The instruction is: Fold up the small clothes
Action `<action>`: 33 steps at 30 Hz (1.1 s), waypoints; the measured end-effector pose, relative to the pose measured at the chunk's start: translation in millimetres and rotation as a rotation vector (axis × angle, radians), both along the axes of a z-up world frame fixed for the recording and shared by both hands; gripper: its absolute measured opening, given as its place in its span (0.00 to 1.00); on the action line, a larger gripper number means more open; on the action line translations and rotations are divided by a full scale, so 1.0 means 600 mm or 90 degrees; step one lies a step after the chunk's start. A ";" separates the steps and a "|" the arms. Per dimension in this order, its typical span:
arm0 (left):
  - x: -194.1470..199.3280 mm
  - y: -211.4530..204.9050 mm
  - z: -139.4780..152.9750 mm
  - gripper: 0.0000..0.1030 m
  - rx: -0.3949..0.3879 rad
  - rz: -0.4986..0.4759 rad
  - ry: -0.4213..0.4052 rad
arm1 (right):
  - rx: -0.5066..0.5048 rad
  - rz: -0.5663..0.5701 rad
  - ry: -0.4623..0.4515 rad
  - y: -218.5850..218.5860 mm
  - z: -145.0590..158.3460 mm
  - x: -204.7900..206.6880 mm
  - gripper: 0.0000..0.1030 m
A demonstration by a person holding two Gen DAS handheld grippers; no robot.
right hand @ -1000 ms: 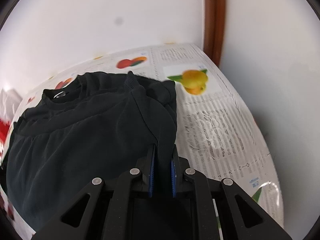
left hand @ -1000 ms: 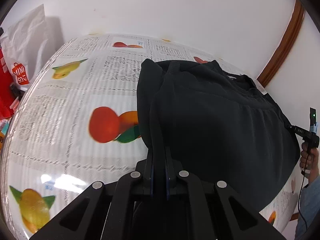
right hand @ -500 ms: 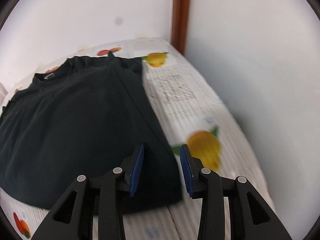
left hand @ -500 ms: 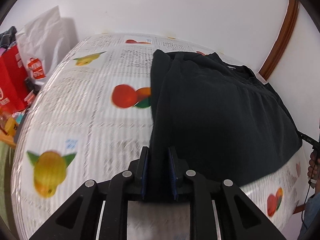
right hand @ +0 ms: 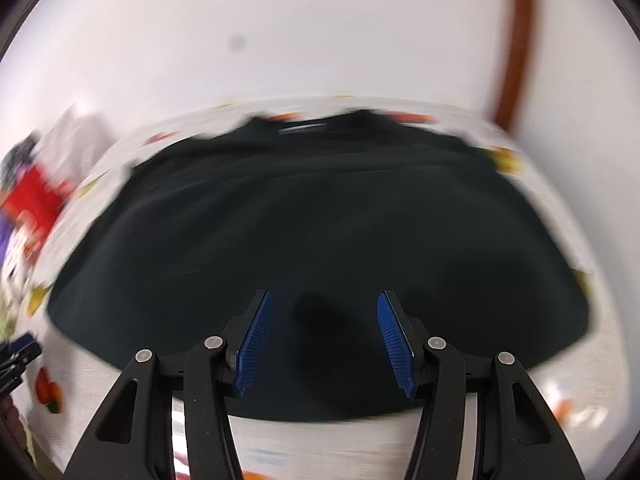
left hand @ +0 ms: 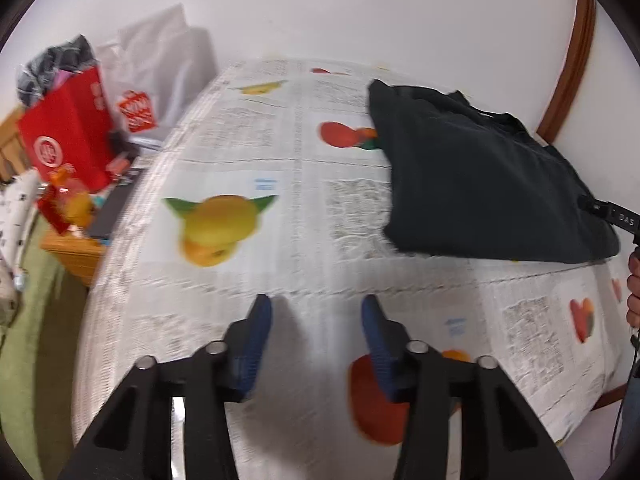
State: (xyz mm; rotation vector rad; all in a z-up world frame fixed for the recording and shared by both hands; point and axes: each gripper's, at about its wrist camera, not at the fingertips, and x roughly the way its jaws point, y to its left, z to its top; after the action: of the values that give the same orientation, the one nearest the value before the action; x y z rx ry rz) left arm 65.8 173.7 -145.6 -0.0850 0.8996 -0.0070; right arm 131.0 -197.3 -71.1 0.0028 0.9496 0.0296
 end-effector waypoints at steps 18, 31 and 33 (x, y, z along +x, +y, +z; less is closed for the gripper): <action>-0.006 0.055 -0.010 0.60 -0.009 0.034 -0.016 | -0.251 0.340 -0.063 0.390 -0.067 -0.087 0.52; 0.000 0.045 -0.013 0.65 0.006 0.046 -0.018 | -0.232 0.301 -0.071 0.438 -0.080 0.002 0.14; 0.000 0.046 -0.010 0.65 -0.008 0.050 -0.018 | -0.179 0.300 -0.062 0.429 -0.064 0.015 0.13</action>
State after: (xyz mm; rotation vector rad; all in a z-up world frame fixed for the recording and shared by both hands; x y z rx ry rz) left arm 65.9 201.2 -151.9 -0.1321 0.8669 0.0588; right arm 139.9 60.3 -109.8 -0.4779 0.8330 0.3277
